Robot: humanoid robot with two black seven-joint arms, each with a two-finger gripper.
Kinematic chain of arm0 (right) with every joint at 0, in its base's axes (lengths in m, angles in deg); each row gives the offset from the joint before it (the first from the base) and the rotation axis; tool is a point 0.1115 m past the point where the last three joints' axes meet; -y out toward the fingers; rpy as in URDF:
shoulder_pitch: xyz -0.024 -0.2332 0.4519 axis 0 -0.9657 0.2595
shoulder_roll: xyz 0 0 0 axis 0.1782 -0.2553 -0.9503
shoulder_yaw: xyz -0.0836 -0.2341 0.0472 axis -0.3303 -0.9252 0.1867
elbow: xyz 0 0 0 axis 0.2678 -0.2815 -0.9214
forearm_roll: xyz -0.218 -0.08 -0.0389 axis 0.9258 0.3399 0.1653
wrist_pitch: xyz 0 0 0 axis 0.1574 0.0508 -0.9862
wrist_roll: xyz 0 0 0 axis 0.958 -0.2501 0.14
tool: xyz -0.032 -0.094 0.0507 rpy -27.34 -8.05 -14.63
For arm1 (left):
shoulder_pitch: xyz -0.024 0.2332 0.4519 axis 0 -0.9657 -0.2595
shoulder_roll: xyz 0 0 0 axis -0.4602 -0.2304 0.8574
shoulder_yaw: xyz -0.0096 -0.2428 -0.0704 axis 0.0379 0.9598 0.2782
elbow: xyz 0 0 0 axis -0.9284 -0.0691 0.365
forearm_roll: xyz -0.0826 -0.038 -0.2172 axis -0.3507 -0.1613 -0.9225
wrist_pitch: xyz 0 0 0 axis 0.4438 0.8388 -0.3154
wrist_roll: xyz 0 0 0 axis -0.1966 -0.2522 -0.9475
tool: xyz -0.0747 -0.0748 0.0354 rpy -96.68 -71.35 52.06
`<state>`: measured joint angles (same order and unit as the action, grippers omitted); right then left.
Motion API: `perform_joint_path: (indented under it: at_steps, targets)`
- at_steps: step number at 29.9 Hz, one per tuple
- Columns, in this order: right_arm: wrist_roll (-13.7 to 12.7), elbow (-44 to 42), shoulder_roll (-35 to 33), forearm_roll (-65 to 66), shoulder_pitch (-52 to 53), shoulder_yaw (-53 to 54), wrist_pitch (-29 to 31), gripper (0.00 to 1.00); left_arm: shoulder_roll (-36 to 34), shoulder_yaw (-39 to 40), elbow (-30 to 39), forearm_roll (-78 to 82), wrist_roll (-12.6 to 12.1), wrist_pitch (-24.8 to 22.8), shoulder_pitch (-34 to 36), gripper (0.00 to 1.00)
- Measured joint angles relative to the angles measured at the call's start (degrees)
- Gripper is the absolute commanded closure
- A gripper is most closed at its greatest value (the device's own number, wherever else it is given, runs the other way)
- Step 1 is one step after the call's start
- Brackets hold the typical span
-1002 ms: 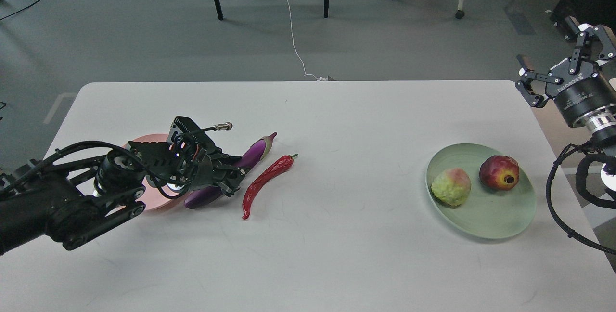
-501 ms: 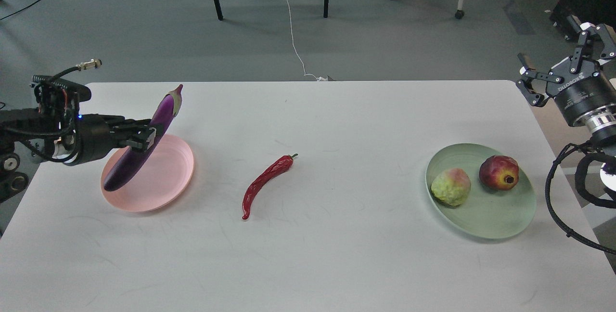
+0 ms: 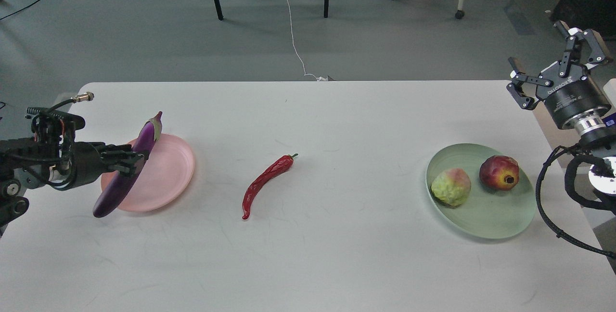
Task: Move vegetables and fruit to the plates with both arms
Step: 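Move the left hand to the red chili pepper and grasp it, then carry the chili pepper with the left hand onto the pink plate and release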
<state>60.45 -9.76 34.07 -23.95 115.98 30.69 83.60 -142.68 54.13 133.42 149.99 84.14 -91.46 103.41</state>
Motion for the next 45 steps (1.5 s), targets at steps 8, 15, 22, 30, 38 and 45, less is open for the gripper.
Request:
perform_joint_path:
  at_steps: [8,15,22,30,38,45]
  targets:
    - [0.00,-1.56,0.02,-0.07,-0.68,0.00,0.00,0.01,0.03,0.11,1.84,0.09,-0.01,-2.23,6.56,0.25]
    - [0.00,-1.59,0.09,-0.08,-0.88,0.00,0.00,0.01,8.41,0.04,8.59,10.72,-0.14,-5.09,12.42,0.27]
    - [0.00,-1.55,0.08,-0.09,-1.24,0.05,0.00,0.01,18.84,-4.86,9.23,20.72,-1.17,-6.12,11.58,0.41]
    - [0.00,-1.55,0.10,-0.08,-1.50,0.09,0.00,0.01,24.16,-7.68,4.93,21.19,-5.22,-6.12,10.36,0.50]
    - [0.00,-1.45,0.21,-0.09,-1.53,0.01,0.00,0.01,25.64,-7.53,2.47,20.87,-5.48,-5.47,8.43,0.53]
    - [0.00,-1.53,0.21,-0.09,-1.92,0.00,0.00,0.01,25.98,-7.49,2.46,20.84,-5.74,-5.24,7.77,0.64]
